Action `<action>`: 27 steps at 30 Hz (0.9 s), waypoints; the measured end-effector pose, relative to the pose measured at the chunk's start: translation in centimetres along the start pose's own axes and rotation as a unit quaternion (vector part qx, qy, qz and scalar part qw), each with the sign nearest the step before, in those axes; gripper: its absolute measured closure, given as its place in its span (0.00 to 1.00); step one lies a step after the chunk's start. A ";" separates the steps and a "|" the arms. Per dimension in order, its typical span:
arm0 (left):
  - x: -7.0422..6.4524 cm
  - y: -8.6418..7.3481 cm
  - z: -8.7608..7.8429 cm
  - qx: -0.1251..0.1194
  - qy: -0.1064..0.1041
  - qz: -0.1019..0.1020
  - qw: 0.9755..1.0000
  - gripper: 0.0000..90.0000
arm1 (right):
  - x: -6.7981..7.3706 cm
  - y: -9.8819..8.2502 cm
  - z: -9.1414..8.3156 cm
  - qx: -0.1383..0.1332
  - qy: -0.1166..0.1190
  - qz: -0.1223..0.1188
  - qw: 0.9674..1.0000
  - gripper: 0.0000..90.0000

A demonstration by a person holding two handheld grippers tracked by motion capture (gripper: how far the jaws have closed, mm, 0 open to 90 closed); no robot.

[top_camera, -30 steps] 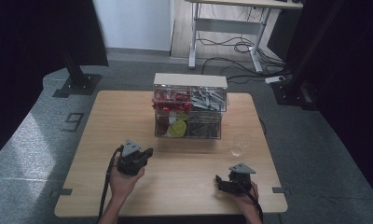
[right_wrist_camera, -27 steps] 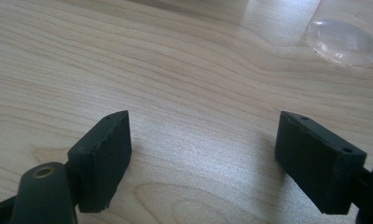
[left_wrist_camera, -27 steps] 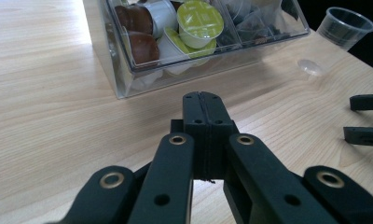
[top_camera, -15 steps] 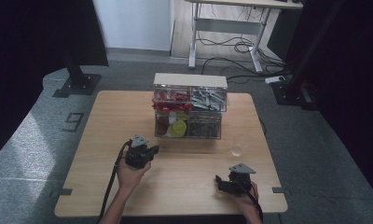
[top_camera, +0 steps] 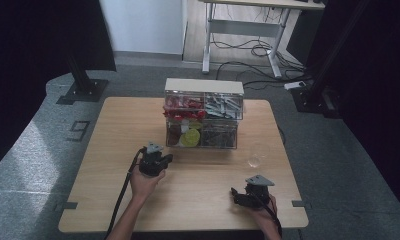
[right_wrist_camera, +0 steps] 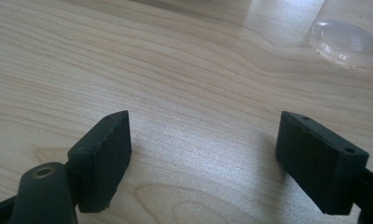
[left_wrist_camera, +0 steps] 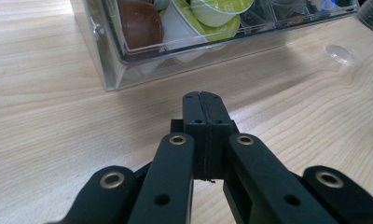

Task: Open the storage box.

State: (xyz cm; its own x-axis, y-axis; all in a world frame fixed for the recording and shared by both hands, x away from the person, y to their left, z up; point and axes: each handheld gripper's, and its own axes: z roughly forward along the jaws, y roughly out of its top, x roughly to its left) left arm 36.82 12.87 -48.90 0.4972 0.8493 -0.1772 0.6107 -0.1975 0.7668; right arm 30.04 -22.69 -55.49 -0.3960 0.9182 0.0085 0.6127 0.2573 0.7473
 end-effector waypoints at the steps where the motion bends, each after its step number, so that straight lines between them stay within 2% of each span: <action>1: -0.1 0.1 0.2 0.000 0.000 0.000 1.000 1.00 | 0.0 0.0 0.0 0.000 0.000 0.000 1.000 0.20; 13: -0.1 1.0 1.7 0.007 0.000 0.003 1.000 1.00 | 0.0 0.0 0.0 0.000 0.000 0.000 1.000 0.20; 19: 0.1 1.6 2.3 0.008 -0.006 -0.008 1.000 1.00 | 0.0 0.0 0.0 0.000 0.000 0.000 1.000 0.20; 27: 0.6 1.4 3.5 0.014 0.003 -0.013 1.000 1.00 | 0.0 0.1 0.1 0.000 0.001 0.000 1.000 0.20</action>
State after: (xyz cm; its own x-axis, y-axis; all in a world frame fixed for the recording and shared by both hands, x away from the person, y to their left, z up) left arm 40.13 11.35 -50.12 0.4771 0.8573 -0.1934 0.6411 -0.1890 0.7438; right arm 30.14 -22.66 -55.49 -0.3973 0.9177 0.0099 0.6130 0.2573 0.7470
